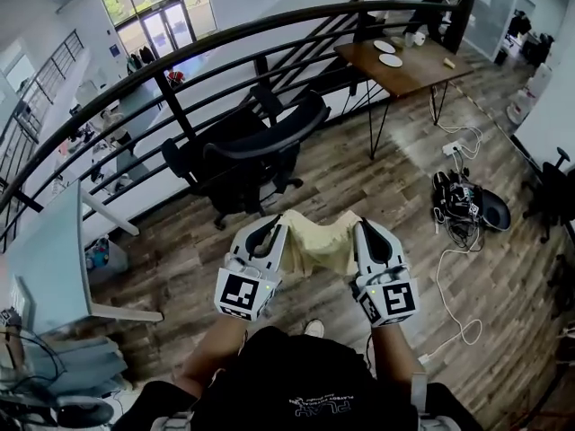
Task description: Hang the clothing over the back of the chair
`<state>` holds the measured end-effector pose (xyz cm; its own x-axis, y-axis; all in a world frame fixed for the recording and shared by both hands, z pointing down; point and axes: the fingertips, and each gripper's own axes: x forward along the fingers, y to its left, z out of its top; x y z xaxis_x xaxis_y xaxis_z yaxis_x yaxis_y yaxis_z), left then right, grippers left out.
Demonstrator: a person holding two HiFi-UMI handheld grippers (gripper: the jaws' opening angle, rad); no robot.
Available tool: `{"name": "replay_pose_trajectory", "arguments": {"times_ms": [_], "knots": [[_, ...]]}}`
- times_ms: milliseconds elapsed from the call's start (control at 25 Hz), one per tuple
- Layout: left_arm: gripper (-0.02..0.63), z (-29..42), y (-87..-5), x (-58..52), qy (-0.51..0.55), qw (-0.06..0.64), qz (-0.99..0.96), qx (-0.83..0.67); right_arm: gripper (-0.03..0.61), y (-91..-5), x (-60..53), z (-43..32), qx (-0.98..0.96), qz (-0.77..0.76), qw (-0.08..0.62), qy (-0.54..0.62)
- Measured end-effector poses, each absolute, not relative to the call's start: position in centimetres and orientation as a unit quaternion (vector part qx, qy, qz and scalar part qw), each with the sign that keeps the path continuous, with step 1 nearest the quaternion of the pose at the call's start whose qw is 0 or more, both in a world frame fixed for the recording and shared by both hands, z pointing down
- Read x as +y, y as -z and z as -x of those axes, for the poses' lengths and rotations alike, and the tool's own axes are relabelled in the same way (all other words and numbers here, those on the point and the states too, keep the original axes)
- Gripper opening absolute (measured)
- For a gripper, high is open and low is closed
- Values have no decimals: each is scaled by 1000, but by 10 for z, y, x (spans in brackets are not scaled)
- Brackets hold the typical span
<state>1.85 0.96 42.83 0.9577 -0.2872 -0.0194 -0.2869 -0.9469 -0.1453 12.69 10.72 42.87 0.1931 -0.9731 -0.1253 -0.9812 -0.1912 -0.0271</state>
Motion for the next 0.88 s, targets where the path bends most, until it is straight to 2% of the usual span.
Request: {"name": "replay_pose_trajectory", "arguments": {"times_ms": [880], "knots": [[25,-28,-387,-51,-51,79,976,198,21,-396,31,-149,670,737,53,-75]]}}
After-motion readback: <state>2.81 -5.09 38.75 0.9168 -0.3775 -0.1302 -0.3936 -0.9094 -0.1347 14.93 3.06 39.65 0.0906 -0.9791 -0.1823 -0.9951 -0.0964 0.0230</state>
